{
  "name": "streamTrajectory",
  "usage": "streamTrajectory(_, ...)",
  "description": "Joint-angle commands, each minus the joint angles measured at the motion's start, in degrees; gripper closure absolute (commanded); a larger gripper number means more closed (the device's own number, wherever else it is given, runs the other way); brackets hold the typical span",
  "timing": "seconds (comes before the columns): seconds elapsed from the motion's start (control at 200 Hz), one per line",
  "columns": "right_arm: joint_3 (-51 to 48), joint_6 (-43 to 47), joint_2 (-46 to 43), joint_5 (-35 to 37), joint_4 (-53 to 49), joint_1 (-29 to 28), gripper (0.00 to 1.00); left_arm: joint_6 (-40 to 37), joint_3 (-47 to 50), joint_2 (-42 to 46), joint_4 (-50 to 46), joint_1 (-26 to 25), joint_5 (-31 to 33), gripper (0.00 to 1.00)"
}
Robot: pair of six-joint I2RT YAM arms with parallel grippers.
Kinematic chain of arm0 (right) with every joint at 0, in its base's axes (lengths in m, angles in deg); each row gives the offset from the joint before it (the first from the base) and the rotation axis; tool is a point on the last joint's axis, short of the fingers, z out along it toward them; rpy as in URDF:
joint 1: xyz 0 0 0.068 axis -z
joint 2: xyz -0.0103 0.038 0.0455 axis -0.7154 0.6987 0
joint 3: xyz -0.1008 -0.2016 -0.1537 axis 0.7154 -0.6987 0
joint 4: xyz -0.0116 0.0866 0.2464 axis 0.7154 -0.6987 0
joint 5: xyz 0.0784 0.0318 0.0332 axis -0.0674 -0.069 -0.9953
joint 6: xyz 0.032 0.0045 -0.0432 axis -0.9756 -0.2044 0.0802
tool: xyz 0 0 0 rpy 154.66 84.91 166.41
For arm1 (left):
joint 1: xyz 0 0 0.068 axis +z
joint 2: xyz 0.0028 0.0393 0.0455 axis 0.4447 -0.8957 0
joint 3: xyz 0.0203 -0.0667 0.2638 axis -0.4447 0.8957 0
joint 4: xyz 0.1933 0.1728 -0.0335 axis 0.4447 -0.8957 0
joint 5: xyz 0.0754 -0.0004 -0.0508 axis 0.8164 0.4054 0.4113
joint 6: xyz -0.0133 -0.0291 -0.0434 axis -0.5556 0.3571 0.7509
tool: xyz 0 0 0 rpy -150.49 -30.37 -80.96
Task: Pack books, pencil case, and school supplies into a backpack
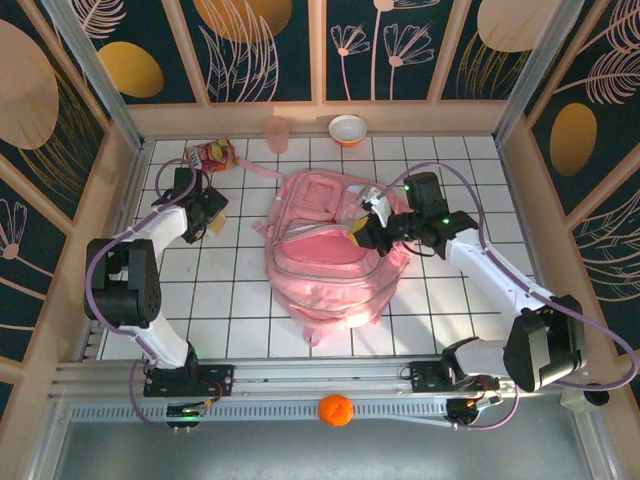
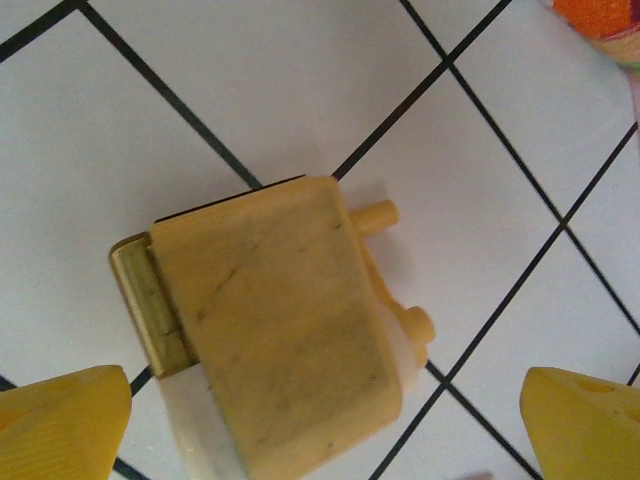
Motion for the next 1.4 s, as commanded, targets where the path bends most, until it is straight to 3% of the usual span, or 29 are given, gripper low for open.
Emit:
streamTrajectory(0.0,-0.17,-0.93,-1.73,-4.59,5.39,-1.29,1.0,3.22,-2.75,-3.19,-0.87,0.15,-0.42,0.01)
streamTrajectory(0.35,0.46,-0.03,-1.16,-4.67,4.36,-2.01,1.0,4.67,-6.93,-9.33,-5.7,0.15,4.15,0.02)
streamTrajectory(0.776,0.08,-0.6,-2.01,-4.23,4.6,-2.01,1.0,4.35,-5.51,-7.64,-6.11,0.15,5.44,0.38)
streamTrajectory(0.936,-1.81,-8.98,-2.73,-2.74,11.92,-2.01,1.0,3.65,-3.51,-0.94,-7.15,0.08,3.81,0.46)
streamTrajectory(1.171,-4.44,-19.64,-4.69,3.87,20.77,-2.35,1.0,7.02,3.5,18.08,-10.47,-0.84,-2.65,0.48)
streamTrajectory(1.396,-5.43,-29.35,-4.9,13.47,28.17,-5.63,1.0,13.44,5.16,29.8,-15.62,-8.87,-8.21,0.47)
